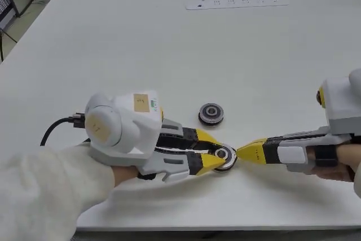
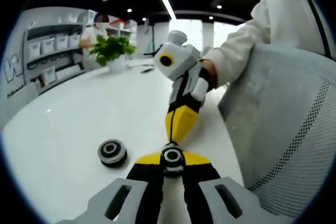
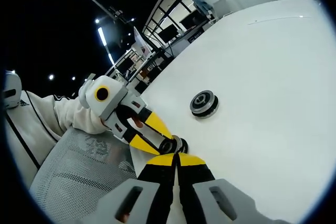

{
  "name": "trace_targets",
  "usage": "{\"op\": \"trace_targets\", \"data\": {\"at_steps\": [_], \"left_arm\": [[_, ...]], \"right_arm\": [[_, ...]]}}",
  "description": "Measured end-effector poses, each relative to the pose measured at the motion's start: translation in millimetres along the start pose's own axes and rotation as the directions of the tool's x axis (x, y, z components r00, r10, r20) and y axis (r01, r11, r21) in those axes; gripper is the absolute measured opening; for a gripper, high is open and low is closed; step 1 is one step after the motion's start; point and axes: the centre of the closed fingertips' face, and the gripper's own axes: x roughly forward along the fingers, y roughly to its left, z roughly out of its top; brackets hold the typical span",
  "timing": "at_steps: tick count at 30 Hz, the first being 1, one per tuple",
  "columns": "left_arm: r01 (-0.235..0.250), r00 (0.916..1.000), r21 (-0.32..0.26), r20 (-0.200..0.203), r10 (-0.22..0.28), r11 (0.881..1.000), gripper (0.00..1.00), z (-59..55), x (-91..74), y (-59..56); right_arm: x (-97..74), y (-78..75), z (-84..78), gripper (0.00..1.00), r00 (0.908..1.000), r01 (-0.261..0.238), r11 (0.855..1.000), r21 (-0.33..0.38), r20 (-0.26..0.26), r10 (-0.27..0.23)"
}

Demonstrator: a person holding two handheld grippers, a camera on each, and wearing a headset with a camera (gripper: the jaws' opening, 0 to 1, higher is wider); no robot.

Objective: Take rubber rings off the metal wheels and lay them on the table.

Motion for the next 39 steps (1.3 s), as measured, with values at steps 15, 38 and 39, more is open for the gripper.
{"op": "trace_targets", "data": {"at_steps": [15, 38, 39], "left_arm": [[-0.004, 1.0000, 0.017, -0.009, 0.004, 1.000, 0.13, -1.0, 0.8, 1.2], [-0.003, 1.0000, 0.017, -0.006, 0.003, 1.000, 0.13, -1.0, 0.8, 1.0], [-0.003, 1.0000, 0.017, -0.006, 0.003, 1.000, 0.13, -1.0, 0.8, 1.0]], "right_arm": [[0.1, 5.1, 2.4, 0.00, 1.0000, 0.000, 0.999, -0.050, -0.006, 0.000], [1.2, 9.7, 2.9, 0.00, 0.9998, -0.018, 0.999, -0.051, -0.008, 0.017], [1.2, 9.9, 3.0, 0.00, 0.9998, -0.018, 0.998, -0.052, -0.008, 0.018]]}}
